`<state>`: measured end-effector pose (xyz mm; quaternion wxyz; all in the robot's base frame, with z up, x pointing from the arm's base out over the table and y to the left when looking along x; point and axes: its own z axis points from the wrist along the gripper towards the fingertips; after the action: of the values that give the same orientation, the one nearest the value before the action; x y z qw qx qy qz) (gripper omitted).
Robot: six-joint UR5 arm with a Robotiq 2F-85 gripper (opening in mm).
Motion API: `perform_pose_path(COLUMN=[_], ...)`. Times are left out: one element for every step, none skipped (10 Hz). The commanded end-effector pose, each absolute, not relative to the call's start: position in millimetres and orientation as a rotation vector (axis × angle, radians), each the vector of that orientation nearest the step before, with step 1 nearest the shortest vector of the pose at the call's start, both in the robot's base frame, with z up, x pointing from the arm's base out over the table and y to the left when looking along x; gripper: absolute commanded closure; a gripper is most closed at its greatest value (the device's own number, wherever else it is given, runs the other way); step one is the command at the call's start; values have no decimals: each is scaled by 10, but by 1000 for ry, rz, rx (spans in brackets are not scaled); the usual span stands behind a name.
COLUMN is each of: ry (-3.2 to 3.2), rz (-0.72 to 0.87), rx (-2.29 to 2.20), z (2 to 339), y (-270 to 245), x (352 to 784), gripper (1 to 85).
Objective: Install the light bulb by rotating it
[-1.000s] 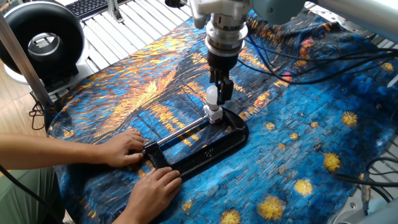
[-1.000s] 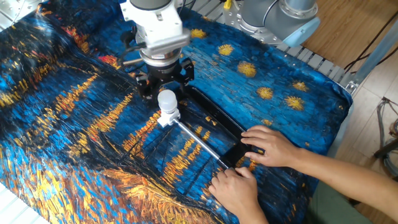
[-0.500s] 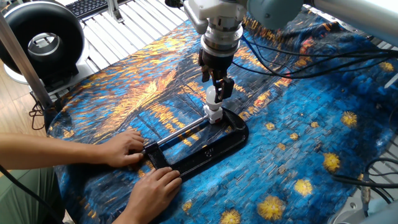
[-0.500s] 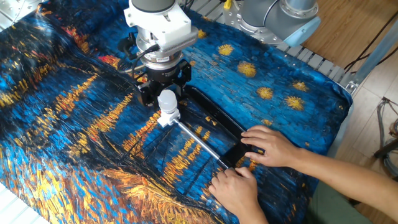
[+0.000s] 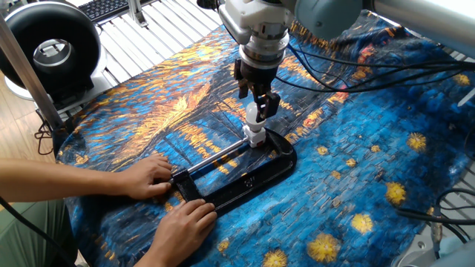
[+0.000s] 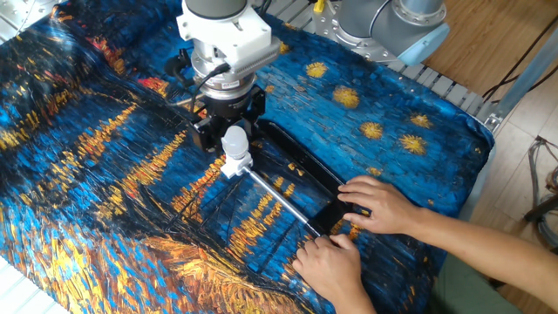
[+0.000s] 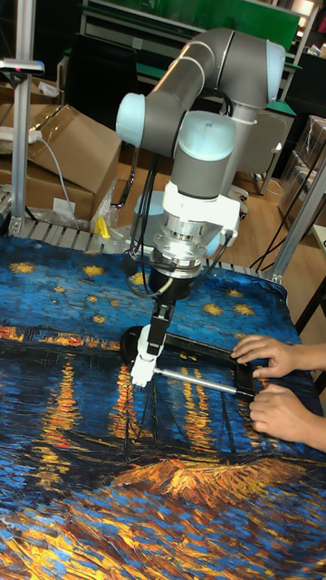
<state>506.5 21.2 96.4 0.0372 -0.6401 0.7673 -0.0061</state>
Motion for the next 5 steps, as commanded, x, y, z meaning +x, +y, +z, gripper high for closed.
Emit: perform_pose_path(ry=[2317, 2316, 2326, 2335, 2344], rz=[-16, -18, -15, -9, -7], rx=[-1991, -1990, -1977, -1965, -1952], z=[963, 960, 961, 960, 960], y=[220, 215, 219, 229, 235], x=[5076, 5075, 5074, 5067, 5064], gripper=[143, 150, 170, 210, 233])
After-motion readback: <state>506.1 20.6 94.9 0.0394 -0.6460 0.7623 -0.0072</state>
